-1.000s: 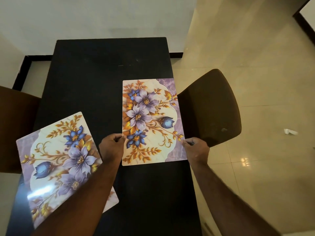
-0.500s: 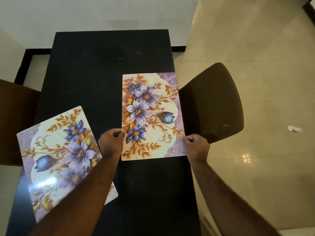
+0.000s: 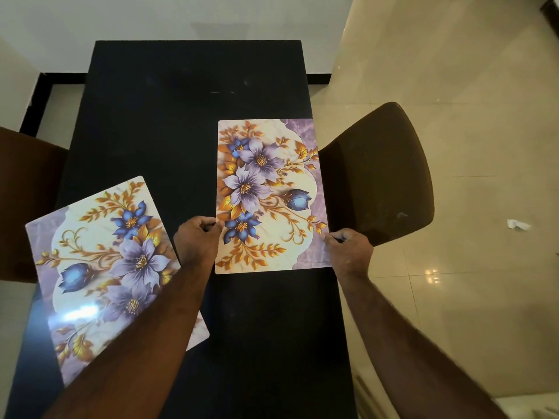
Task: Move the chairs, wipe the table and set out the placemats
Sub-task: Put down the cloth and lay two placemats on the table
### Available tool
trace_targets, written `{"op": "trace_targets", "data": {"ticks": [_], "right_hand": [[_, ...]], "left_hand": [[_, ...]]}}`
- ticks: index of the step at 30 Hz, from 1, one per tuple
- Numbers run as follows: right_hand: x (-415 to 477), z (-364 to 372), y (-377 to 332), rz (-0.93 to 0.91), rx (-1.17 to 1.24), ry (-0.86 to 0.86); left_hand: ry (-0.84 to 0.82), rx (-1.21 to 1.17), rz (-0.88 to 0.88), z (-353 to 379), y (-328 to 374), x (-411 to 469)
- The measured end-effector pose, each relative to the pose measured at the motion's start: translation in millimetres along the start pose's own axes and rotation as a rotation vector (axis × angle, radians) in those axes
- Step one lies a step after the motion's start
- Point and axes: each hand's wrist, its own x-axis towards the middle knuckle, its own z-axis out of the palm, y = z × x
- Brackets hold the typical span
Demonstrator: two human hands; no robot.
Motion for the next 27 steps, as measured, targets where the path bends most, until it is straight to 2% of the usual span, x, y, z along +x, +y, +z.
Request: {"op": "trace_targets", "data": {"ticks": [4,9,13,15,17,20,22,24,27], "right_hand": [[2.4,0.0,-1.4,-0.004,-0.053,-0.003],[-6.8,-2.0,-8.2,-0.049,-0.107,0.049],[-53.5,4.9,-23.1,-0.172,-0.171,0.124],[-96.4,21.9,-35.3,-0.235,-0.236,0.029],[-148.0,46.7,-48.4,-0.277,-0.298,-0.125],[-216.8,85.2,-59.7,-0.321,-0.368,-0.309],[-252.0,107.6,-64.8,-0.322,-0.398,-0.418],[-274.1,123.3,-70.5,-0.313,-0.449,-0.465],[-291.7,140.5,-81.4,-0.28,-0.543,-0.443]], "left_hand": [[-0.017,0.013,-0.041,-4.7,5.0,1.1],[-0.039,-0.187,-0.157,-32.5,5.9,-18.3],[0.105,-0.155,-0.125,-84.5,-34.2,-56.9],[0.221,-0.088,-0.165,-117.3,-74.0,-77.2],[0.335,0.064,-0.318,-146.9,-116.8,-95.2],[0.428,0.185,-0.676,-181.5,-165.2,-112.5],[0.363,0.185,-0.812,-197.1,-184.8,-117.0],[0.263,0.19,-0.829,-204.3,-195.2,-119.5],[0.128,0.221,-0.786,-209.5,-200.0,-122.3]]}}
